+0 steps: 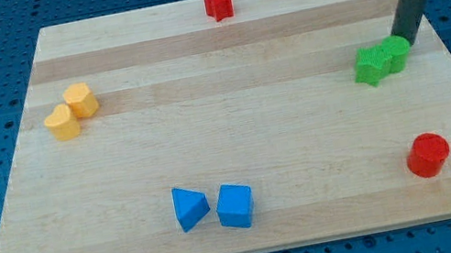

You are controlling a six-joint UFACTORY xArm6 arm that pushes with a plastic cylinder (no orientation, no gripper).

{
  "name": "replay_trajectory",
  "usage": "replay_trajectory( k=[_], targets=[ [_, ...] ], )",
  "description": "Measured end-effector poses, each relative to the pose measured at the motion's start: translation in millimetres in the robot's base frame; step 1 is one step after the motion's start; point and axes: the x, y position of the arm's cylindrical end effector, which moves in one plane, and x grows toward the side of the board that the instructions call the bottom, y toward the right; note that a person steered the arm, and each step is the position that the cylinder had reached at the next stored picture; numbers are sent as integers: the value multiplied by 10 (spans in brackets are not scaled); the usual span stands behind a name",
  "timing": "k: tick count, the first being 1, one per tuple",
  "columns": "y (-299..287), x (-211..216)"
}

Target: Keep arm on right side of red circle

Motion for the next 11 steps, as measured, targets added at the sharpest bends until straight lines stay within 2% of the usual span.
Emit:
replay_trajectory(
  k=[2,4,5,7,9,10,11],
  targets=[
    [411,135],
    [474,173],
    [474,345],
    [455,1355],
    [441,1639],
    [373,1966],
    [369,2004]
  ],
)
